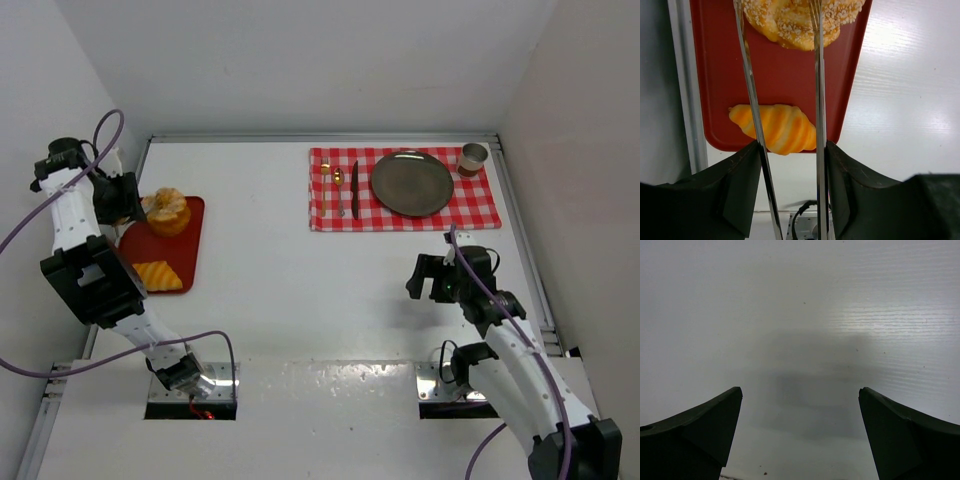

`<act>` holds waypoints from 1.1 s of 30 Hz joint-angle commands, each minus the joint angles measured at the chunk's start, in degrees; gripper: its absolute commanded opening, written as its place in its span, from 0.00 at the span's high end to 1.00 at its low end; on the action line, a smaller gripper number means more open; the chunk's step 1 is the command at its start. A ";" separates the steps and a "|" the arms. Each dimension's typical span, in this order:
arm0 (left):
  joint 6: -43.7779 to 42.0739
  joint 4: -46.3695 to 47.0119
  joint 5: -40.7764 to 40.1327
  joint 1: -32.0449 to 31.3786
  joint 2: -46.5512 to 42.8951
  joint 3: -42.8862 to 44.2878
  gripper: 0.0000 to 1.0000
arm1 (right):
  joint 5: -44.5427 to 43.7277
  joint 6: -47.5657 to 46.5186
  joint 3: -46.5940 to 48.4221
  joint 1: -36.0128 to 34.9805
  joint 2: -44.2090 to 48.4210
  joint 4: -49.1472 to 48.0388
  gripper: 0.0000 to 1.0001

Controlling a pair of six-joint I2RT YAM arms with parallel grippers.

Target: Place the bread

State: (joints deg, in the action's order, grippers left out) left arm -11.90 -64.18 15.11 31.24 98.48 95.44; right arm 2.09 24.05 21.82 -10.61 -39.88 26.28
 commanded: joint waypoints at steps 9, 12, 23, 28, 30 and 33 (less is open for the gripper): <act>1.53 8.02 -1.49 0.66 -1.98 -1.57 0.44 | 0.46 1.52 4.72 -0.02 2.87 3.68 0.00; 2.15 8.02 -1.49 0.66 -0.22 -1.57 0.44 | -0.24 1.87 4.72 -0.02 4.37 4.74 0.00; 1.62 6.97 -0.44 0.66 2.33 -2.71 0.44 | -0.94 2.49 3.67 0.06 7.79 6.50 0.01; 1.10 5.65 0.26 0.66 2.86 -1.84 0.44 | -0.94 2.75 3.40 0.06 8.67 6.85 0.01; 0.57 3.55 1.40 0.66 2.34 -0.52 0.44 | -0.86 2.67 3.58 -0.11 8.50 6.94 0.01; -0.66 2.05 1.41 0.66 1.81 1.50 0.44 | -0.94 2.93 3.66 -0.02 8.33 7.03 0.01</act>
State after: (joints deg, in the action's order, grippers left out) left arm -10.94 -60.34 14.37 31.24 101.71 93.36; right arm 1.67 26.00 24.14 -10.61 -31.68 33.61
